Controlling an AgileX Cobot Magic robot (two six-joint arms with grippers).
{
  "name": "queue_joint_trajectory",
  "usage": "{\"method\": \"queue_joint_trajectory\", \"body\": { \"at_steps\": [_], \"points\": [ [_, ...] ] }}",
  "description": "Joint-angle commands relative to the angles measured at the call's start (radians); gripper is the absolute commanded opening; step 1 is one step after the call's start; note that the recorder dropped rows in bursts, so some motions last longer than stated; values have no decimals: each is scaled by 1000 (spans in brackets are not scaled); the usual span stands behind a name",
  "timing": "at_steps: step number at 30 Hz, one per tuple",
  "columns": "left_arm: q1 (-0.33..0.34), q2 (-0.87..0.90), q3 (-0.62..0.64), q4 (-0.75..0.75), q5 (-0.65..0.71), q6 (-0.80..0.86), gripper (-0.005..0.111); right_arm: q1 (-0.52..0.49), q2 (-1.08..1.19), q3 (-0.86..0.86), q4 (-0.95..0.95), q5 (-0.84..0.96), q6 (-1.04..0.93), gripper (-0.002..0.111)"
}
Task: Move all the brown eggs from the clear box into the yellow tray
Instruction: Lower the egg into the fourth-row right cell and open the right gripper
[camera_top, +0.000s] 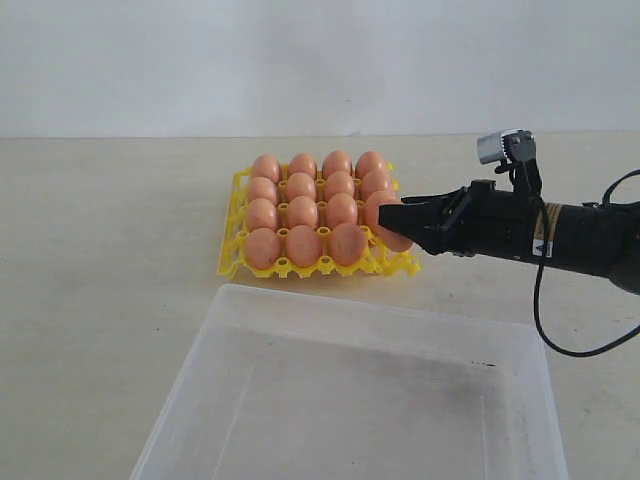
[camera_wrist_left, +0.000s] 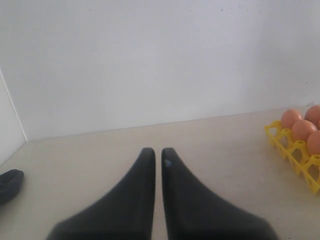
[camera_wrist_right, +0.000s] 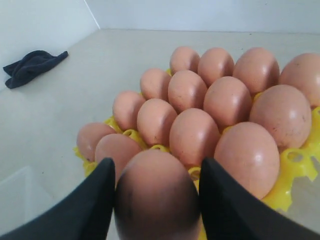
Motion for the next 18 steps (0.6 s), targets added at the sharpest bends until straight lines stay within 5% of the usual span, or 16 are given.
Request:
{"method": "queue_joint_trajectory", "body": {
  "at_steps": [1,18],
  "points": [
    [-6,-3,4,-3,-4,3,4,1,-14,0,55,-12,-64,0],
    [-6,-3,4,-3,-2,3,4,1,-12,-48,20,39,-130,0]
  ]
}}
